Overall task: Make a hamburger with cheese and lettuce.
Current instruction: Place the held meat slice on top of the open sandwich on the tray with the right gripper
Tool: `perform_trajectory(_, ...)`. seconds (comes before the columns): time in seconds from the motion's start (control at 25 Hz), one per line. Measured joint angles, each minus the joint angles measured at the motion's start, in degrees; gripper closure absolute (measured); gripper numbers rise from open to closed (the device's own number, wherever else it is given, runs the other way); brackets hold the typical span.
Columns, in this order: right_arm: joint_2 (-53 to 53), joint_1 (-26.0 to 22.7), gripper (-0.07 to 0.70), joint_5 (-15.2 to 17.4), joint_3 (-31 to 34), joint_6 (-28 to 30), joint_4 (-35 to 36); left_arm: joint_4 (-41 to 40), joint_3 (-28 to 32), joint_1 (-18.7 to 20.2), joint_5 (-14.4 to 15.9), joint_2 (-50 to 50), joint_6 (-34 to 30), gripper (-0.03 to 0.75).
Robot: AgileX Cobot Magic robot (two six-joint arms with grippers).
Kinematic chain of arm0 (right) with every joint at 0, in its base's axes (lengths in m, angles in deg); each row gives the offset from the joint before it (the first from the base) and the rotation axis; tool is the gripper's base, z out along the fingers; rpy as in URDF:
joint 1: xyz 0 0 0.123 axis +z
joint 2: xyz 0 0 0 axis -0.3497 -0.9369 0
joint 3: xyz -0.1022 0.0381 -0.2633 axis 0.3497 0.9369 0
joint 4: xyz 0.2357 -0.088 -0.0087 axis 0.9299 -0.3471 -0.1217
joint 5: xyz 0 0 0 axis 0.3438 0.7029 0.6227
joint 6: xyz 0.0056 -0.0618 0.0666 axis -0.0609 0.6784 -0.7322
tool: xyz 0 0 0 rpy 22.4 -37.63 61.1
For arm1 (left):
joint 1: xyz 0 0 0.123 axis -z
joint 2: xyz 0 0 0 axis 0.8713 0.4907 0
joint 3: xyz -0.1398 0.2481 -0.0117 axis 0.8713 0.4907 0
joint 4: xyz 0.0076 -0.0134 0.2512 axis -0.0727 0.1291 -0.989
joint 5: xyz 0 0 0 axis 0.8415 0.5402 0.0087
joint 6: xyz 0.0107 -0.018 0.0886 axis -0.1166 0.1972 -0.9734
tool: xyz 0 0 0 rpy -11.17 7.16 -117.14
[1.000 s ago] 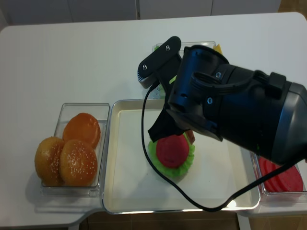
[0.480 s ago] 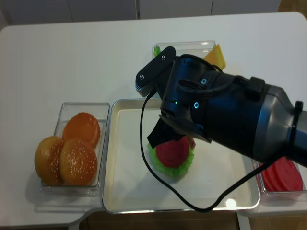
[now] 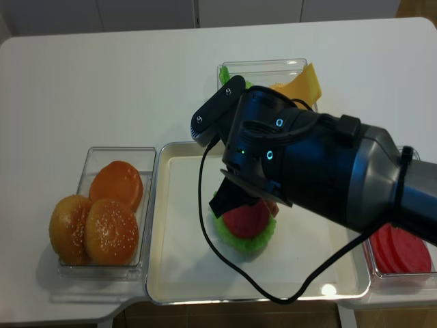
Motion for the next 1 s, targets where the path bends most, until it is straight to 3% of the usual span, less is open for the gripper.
perform_trajectory(0.48, 1.07, 0.04, 0.521, 1.77, -0.09, 0.0, -0.07, 0.02, 0.0, 0.0, 0.0, 0.0, 0.0, 0.346)
perform_trajectory(1.0, 1.07, 0.04, 0.521, 0.23, -0.09, 0.0, 1.76, 0.02, 0.0, 0.0, 0.0, 0.0, 0.0, 0.346)
